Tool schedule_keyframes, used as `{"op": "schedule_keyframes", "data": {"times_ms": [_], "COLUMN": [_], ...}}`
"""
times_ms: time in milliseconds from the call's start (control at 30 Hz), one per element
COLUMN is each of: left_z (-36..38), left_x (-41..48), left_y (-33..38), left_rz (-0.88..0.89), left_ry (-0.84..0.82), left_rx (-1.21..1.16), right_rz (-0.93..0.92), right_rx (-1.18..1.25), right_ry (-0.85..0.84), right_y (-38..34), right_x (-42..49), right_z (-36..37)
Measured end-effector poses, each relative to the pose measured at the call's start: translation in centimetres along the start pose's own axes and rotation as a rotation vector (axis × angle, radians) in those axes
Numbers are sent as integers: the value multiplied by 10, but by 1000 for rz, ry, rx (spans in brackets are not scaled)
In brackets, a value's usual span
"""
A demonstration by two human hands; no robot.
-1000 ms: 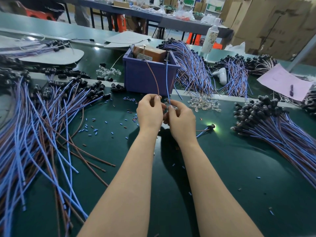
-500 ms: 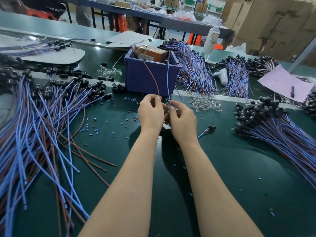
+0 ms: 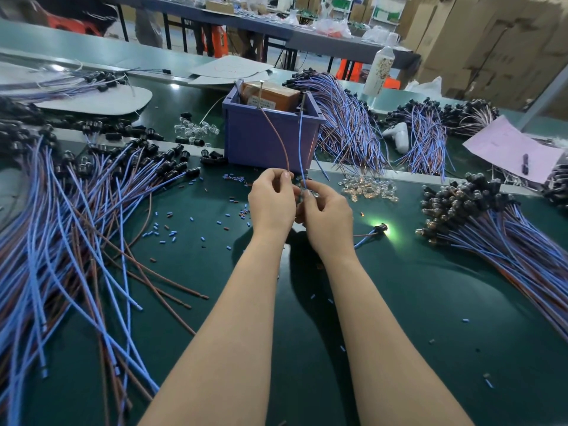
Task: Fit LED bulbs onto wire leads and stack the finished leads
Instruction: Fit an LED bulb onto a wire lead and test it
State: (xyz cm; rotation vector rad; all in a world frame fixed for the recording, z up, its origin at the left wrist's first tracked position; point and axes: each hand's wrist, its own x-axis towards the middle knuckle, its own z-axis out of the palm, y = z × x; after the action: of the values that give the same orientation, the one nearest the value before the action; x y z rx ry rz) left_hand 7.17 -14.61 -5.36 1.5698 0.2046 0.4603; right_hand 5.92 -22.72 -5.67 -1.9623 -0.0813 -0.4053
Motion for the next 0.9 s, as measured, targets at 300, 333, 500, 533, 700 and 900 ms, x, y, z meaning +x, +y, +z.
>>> {"op": "schedule_keyframes", "data": {"times_ms": [300, 333, 500, 533, 700, 900], "left_z": [1, 1, 0, 0, 2, 31], "left_x": [0, 0, -1, -2, -12, -34], "left_y": [0, 1, 10, 14, 51, 101], "left_rz": [-18, -16, -24, -34, 157, 443], "left_ry": [-1, 1, -89, -121, -193, -213], "left_rx": [-15, -12, -13, -36, -103, 236], "right_rz": [2, 3, -17, -35, -211, -256], "right_rx": [-14, -19, -36, -51, -218, -200], "right_ry": [10, 11, -39, -63, -193, 237], "right_y": [-1, -1, -11, -15, -40, -49], "right_x": [-1, -2, -5, -6, -2, 5], "right_z": [0, 0, -2, -5, -31, -86]}}
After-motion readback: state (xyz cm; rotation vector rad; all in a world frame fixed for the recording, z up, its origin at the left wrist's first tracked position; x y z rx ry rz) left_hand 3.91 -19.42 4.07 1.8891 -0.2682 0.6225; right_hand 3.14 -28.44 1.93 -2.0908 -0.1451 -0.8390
